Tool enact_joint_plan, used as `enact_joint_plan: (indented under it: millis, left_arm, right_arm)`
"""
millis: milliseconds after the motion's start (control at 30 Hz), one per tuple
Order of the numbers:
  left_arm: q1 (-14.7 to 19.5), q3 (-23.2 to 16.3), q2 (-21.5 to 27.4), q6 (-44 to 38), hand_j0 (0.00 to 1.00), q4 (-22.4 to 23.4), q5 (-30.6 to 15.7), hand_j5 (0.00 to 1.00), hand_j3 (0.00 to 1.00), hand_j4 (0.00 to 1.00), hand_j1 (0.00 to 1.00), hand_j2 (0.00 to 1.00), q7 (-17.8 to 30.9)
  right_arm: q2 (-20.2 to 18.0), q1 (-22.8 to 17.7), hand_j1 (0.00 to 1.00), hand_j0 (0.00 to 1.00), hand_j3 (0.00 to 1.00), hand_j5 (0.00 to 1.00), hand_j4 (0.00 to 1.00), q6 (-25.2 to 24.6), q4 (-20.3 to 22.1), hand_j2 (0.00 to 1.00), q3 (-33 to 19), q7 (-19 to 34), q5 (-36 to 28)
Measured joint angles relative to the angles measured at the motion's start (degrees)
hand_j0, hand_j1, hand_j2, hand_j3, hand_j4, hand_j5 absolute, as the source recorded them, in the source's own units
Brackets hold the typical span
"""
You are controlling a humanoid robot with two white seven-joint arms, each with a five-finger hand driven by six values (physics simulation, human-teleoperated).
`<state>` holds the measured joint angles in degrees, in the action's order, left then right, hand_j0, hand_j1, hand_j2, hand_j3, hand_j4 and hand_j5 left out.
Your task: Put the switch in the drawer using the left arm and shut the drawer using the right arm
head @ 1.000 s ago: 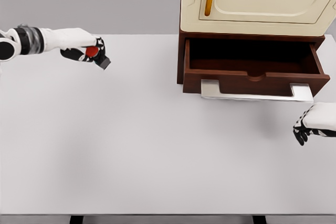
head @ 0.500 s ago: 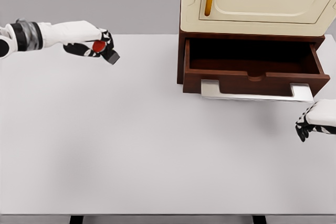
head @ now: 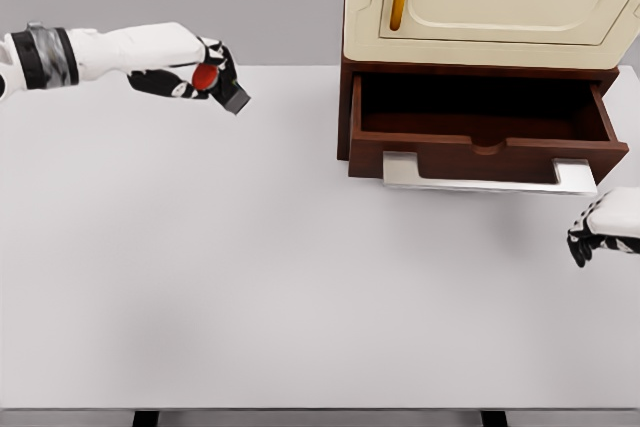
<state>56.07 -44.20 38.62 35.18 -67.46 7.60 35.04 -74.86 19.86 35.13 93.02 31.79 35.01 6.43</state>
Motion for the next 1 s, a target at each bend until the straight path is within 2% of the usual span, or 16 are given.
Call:
enact_joint_plan:
  millis: [233, 733, 1000]
  left_arm:
    - [0.5, -0.1, 0.3, 0.0, 0.45, -2.0, -1.3, 0.45, 0.45, 0.45, 0.45, 0.45, 0.0]
    - [1.8, -0.2, -4.8, 0.0, 0.45, -7.3, -2.2, 0.45, 0.45, 0.45, 0.45, 0.45, 0.0]
    - [2.3, -0.2, -5.3, 0.0, 0.45, -9.5, -5.0, 0.45, 0.45, 0.45, 0.45, 0.45, 0.0]
  right_arm:
    - [0.0, 0.0, 0.37, 0.37, 0.37, 0.37, 0.37, 0.0, -0.4, 0.37, -0.1, 0.0, 0.0]
    - [0.0, 0.0, 0.37, 0.37, 0.37, 0.37, 0.37, 0.0, -1.8, 0.37, -0.9, 0.0, -0.6]
    - [0.1, 0.1, 0.37, 0.37, 0.37, 0.37, 0.37, 0.0, -2.3, 0.37, -1.0, 0.0, -1.0]
